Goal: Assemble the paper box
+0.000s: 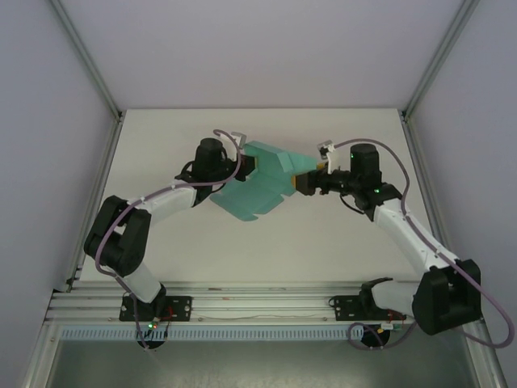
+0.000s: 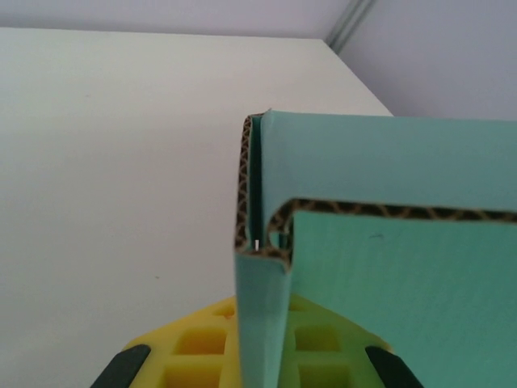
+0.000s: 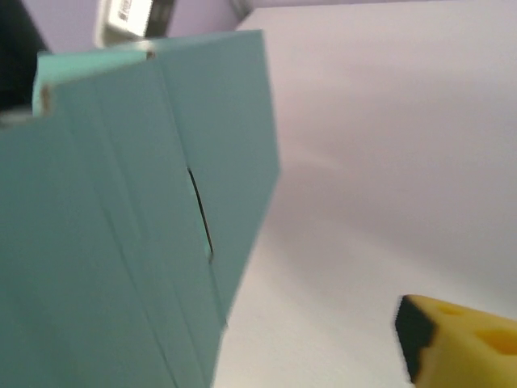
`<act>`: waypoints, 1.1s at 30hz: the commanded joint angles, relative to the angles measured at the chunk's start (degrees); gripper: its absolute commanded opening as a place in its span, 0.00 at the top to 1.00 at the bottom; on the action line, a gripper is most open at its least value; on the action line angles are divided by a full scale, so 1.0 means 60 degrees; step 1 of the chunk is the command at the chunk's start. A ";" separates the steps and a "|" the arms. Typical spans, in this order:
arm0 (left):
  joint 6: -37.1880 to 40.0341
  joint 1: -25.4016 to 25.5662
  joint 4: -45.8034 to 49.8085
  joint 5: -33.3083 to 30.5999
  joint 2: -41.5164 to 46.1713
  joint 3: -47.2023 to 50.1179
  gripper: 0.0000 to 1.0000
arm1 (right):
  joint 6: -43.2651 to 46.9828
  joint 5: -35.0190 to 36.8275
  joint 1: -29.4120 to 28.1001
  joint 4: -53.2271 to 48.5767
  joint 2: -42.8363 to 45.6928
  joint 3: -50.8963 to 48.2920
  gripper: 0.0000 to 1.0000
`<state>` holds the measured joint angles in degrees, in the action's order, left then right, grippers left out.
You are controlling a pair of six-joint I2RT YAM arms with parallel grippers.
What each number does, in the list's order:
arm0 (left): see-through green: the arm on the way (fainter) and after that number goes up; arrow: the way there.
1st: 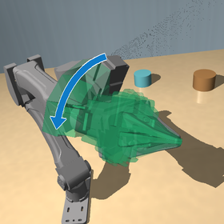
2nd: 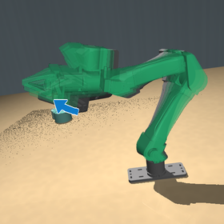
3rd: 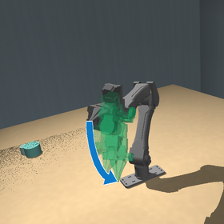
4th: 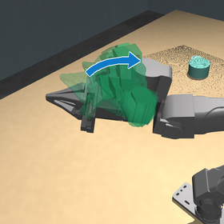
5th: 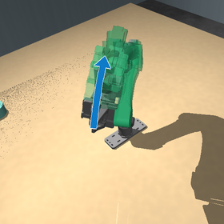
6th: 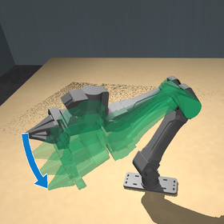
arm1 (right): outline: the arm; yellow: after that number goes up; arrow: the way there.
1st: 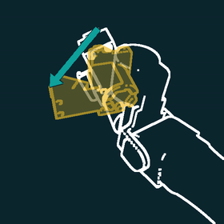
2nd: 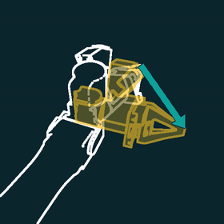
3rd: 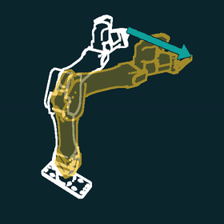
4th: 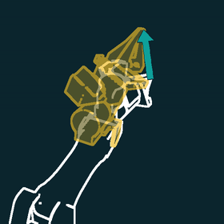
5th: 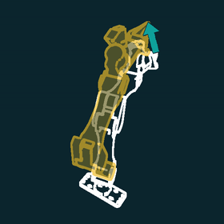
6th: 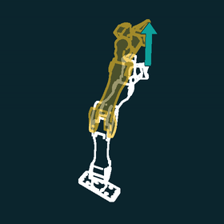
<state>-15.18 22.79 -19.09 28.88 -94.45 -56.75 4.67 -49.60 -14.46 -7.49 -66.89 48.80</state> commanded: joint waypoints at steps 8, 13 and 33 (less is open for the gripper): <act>-0.0605 0.0030 0.0299 -0.1818 0.0699 0.0174 1.00 | -0.0075 0.2927 -0.0045 -0.0198 0.1918 -0.1552 0.00; -0.0578 0.0027 0.0343 -0.1656 0.0648 0.0141 1.00 | -0.0607 0.2827 -0.0261 0.0787 0.1238 -0.1487 0.00; -0.0114 0.0652 0.0605 -0.2335 0.0361 0.0092 1.00 | -0.1860 0.4822 -0.1591 0.3319 -0.0876 -0.0540 0.00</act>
<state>-17.91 24.43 -16.29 16.78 -92.38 -56.38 -3.88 -24.91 -23.11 6.85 -70.81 42.70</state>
